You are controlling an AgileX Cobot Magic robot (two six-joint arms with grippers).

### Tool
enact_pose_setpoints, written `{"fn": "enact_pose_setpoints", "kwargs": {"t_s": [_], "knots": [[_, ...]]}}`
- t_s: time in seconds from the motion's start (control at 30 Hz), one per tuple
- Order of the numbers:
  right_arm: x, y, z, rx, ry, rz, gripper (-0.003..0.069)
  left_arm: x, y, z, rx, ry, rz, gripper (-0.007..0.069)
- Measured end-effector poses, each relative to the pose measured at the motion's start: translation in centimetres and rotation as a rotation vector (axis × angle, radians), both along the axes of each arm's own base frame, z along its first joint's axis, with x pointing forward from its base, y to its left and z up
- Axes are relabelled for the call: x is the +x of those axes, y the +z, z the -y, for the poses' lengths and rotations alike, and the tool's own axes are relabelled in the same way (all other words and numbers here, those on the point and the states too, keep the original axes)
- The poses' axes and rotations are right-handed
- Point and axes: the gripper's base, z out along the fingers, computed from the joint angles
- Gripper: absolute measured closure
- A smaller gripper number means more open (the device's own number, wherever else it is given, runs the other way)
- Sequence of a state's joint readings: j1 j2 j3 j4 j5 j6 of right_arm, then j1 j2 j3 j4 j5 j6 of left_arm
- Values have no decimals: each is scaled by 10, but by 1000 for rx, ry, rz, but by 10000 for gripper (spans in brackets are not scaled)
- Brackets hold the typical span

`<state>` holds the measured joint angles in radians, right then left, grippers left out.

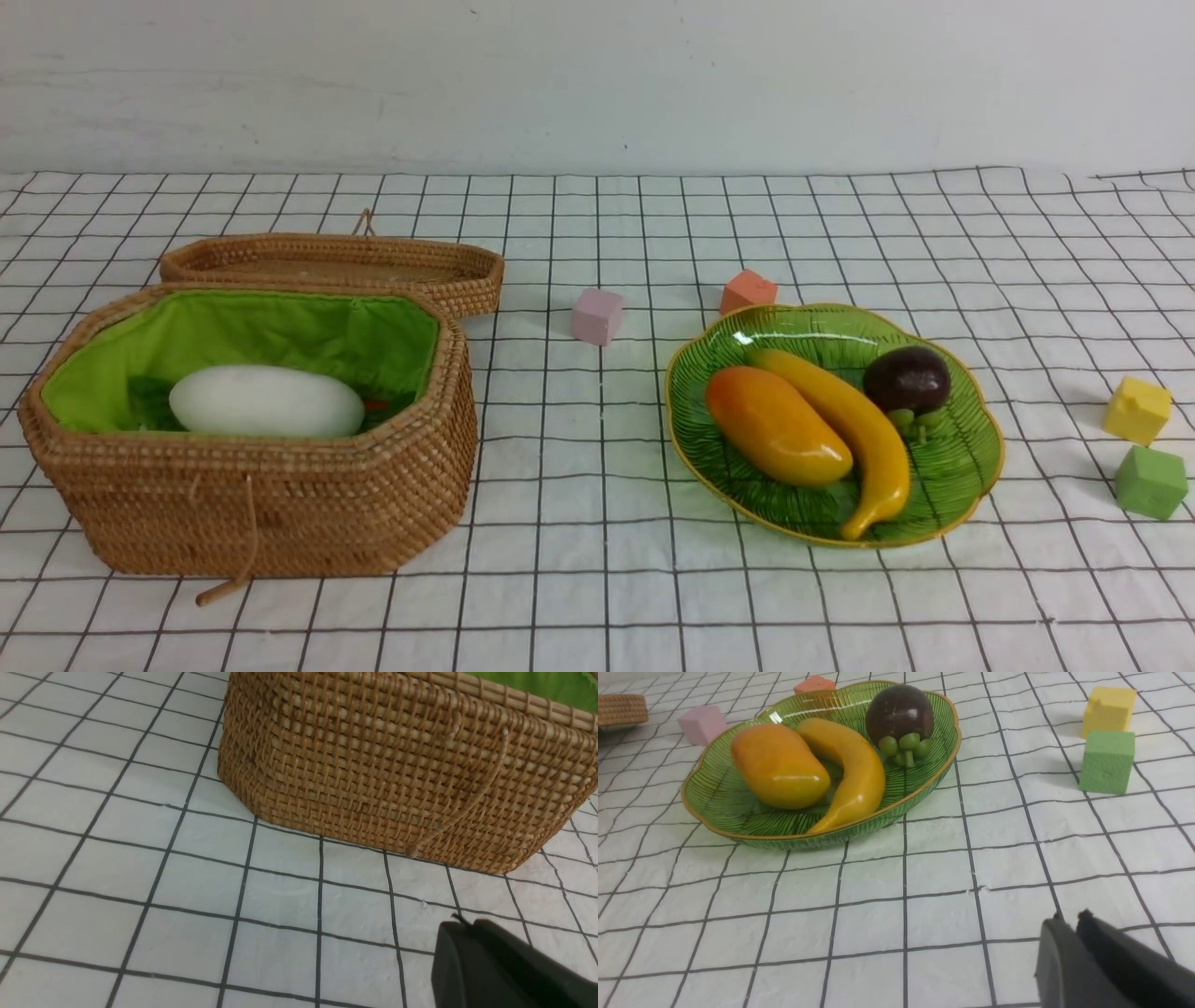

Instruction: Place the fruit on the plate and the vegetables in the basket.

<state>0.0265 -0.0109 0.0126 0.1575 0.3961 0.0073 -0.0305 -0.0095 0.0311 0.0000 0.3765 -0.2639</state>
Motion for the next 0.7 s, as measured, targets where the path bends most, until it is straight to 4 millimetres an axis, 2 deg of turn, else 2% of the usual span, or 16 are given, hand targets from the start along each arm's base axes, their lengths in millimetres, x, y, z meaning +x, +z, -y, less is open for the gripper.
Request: {"fn": "enact_pose_setpoints", "kwargs": {"t_s": [0.7], "knots": [[0, 0, 0, 0, 0, 0, 562, 0, 0, 0, 0, 0, 0, 606]]}}
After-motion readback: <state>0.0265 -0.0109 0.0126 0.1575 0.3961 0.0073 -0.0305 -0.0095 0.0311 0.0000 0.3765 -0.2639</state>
